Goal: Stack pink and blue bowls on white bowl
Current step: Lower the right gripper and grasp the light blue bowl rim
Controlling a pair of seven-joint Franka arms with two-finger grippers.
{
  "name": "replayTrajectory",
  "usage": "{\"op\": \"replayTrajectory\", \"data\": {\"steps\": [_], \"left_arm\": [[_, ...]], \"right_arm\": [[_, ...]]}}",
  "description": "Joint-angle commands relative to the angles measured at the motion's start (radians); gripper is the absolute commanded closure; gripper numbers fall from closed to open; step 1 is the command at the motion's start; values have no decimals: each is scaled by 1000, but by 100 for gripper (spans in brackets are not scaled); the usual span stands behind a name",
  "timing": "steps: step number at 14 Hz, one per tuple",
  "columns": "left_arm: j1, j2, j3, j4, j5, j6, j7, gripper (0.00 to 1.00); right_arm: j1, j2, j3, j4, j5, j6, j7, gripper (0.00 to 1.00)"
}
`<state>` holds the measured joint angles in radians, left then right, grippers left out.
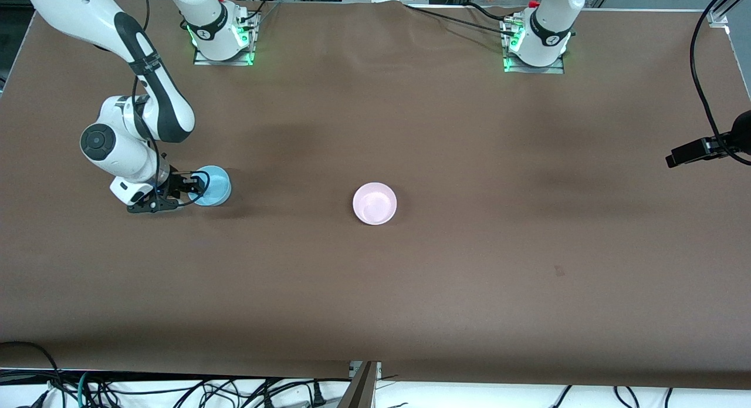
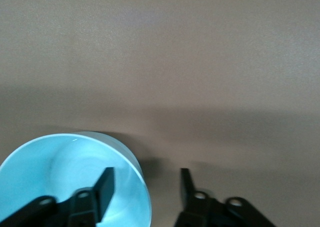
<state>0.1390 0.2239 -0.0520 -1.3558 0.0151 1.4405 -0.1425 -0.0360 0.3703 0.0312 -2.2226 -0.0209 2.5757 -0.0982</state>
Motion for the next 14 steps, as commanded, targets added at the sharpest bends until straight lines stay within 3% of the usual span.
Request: {"op": "replayTrajectory", "data": {"steps": [1, 4, 5, 10, 14], "left_arm": [[5, 9, 0, 24, -15, -18, 20, 0], [5, 9, 0, 24, -15, -18, 20, 0], [4, 9, 0, 24, -15, -18, 20, 0], [7, 9, 0, 24, -15, -18, 20, 0], [7, 9, 0, 24, -15, -18, 20, 0]], "right_arm": [[2, -21, -4, -28, -8, 20, -12, 73], [2, -21, -2, -22, -8, 23, -12, 97], [2, -21, 2, -17, -8, 23, -6, 100], [8, -33, 30, 36, -7, -18, 18, 100], [40, -24, 116, 297, -7, -320, 234, 100]]}}
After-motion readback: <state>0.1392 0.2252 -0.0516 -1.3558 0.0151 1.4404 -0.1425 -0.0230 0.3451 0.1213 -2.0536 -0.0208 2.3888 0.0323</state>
